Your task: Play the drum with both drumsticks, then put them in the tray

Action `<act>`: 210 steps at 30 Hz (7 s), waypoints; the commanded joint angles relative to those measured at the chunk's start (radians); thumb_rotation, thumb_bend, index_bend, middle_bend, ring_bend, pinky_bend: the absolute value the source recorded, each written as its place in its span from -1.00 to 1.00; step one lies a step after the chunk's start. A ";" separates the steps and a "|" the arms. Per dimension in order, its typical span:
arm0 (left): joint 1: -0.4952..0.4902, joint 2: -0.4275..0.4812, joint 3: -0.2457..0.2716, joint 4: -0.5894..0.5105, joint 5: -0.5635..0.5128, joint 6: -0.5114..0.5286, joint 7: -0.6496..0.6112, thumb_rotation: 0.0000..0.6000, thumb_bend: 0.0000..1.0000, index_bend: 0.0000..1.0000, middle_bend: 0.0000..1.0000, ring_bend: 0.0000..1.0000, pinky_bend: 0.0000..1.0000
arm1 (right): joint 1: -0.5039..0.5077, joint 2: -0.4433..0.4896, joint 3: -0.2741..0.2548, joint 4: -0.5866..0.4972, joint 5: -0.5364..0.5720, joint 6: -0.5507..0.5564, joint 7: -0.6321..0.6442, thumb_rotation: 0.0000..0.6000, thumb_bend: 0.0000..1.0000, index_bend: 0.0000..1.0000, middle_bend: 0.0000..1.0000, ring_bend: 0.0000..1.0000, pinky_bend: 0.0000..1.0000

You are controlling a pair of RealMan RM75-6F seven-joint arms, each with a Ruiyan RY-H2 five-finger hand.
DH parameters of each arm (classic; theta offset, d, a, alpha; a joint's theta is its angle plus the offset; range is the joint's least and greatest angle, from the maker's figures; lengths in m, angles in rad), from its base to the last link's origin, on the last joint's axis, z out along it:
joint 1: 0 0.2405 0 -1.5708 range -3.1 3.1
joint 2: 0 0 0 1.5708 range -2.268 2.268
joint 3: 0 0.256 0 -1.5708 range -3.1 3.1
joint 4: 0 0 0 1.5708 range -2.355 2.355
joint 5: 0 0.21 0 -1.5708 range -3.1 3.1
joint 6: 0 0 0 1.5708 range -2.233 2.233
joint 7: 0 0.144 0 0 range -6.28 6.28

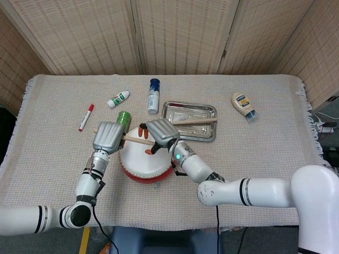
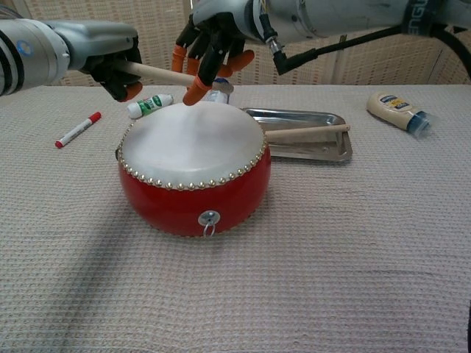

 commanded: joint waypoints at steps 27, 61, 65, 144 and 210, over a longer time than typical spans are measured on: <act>-0.016 -0.029 0.036 -0.005 0.053 0.061 0.013 1.00 0.14 0.49 0.84 0.84 1.00 | 0.012 -0.103 0.036 0.071 -0.004 0.063 0.019 1.00 -0.18 0.59 0.46 0.74 1.00; 0.017 -0.017 0.042 -0.021 0.156 0.086 0.003 1.00 -0.04 -0.55 -0.16 -0.05 0.59 | -0.143 -0.155 0.083 0.097 -0.325 0.105 0.168 1.00 -0.29 1.00 0.83 0.88 1.00; 0.020 -0.006 0.041 -0.029 0.156 0.080 0.001 1.00 -0.06 -0.65 -0.27 -0.16 0.47 | -0.172 -0.154 0.092 0.094 -0.381 0.100 0.217 1.00 -0.31 1.00 0.83 0.88 1.00; 0.295 0.210 0.073 0.010 0.327 0.042 -0.355 1.00 -0.32 -1.00 -1.00 -1.00 -0.54 | -0.349 -0.306 -0.067 0.878 -0.918 -0.266 0.761 1.00 -0.34 1.00 0.84 0.88 1.00; 0.598 0.255 0.177 0.020 0.529 0.176 -0.585 1.00 -0.31 -1.00 -0.95 -0.98 -0.56 | -1.010 0.226 -0.211 0.185 -1.052 0.556 0.545 1.00 -0.71 -0.90 -0.73 -0.97 -0.74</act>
